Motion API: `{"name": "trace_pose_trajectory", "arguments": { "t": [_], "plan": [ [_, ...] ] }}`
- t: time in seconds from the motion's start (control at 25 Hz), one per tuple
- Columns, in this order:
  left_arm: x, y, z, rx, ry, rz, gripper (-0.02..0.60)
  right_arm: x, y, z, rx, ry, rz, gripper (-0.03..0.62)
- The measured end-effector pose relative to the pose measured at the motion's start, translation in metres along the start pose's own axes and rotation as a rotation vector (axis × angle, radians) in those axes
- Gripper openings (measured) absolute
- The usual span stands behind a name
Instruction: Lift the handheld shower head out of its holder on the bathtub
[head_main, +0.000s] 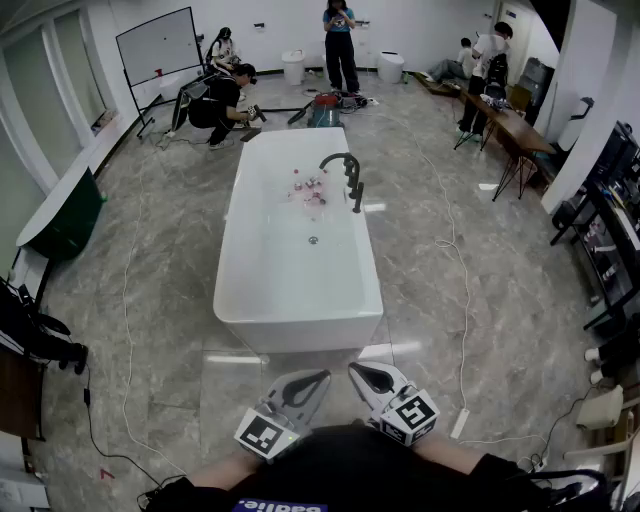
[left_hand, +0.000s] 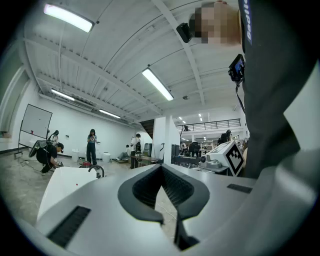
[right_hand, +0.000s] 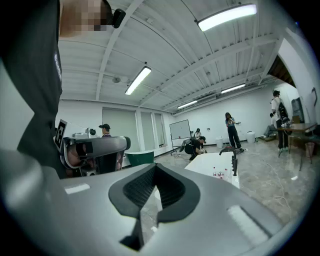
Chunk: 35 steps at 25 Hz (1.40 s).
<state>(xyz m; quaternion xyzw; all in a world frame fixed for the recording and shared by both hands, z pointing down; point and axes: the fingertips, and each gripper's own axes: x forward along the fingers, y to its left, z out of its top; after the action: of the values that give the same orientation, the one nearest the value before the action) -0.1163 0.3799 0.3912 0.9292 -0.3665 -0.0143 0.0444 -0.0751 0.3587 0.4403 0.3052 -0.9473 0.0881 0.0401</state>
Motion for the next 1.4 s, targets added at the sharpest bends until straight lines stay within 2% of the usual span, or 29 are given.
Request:
{"name": "trace_pose_trajectory", "arguments": {
  "t": [0.4, 0.8, 1.12, 1.4],
  "plan": [
    [0.003, -0.013, -0.002, 0.004, 0.003, -0.018, 0.005, -0.014, -0.003, -0.004, 0.005, 0.008, -0.008, 0.000],
    [0.014, -0.013, -0.001, -0.001, 0.017, -0.005, 0.005, -0.017, -0.013, -0.002, 0.025, -0.004, 0.000, 0.002],
    [0.046, -0.017, 0.014, 0.041, -0.004, 0.024, 0.005, -0.029, -0.047, 0.009, 0.010, -0.036, 0.001, 0.002],
    [0.082, -0.016, 0.015, 0.056, -0.013, 0.050, 0.005, -0.036, -0.084, 0.004, 0.025, -0.040, 0.012, 0.002]
  ]
}}
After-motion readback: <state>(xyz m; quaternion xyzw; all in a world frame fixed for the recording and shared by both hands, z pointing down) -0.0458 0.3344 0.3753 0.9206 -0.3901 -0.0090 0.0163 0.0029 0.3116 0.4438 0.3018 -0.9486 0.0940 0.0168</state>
